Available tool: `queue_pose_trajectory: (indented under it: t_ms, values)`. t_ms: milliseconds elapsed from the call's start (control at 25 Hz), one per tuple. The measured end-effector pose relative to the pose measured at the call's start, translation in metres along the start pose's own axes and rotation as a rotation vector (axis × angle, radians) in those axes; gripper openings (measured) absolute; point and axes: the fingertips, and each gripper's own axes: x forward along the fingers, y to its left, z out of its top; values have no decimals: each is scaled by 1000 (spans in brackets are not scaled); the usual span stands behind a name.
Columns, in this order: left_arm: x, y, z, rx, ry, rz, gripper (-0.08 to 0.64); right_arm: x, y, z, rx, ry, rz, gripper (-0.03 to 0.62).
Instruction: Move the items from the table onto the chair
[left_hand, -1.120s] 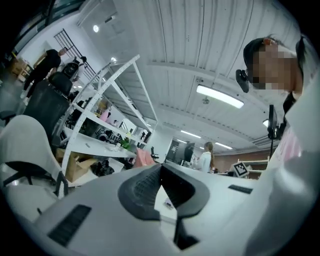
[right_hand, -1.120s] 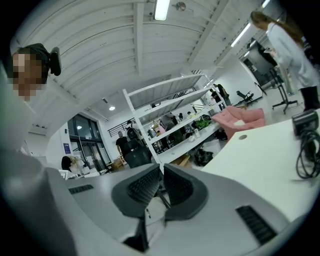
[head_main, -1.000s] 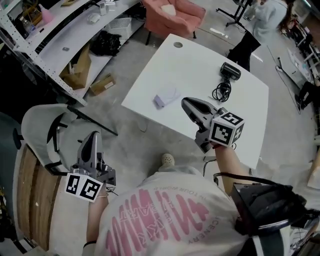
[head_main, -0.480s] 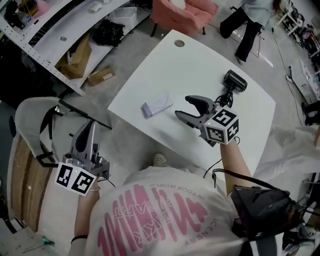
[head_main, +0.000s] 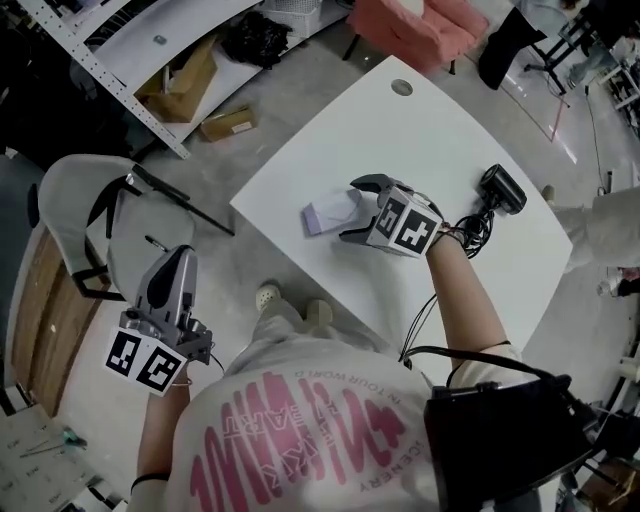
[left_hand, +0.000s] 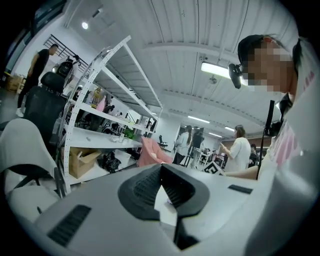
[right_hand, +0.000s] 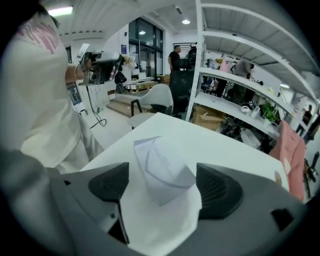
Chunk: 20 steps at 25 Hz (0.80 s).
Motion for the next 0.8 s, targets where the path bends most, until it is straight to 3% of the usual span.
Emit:
queue_pose_trajectory:
  t_ms: [160,320,400,480,640,800]
  values:
    - [-6,-2,1,0,-8,8,11,7,-5,1,-30,-10,-12,416]
    - [-12,4,0,3,-9,6,11,14,-9,-16,-11,67,-24,414]
    - [-18,11,1,-8,-20,8,11,15,-12,-18,38,63,-55,391]
    - [-26,18,1,-14,-26,6,11,10,-19,-17,102,38,-122,202]
    - [-47,36,4,-11,-30,6,11,10,-23,-22,248,24,-169,195]
    - [-76,62,9,-18,-45,21,11,1,-14,-7,396,-58,-198,187]
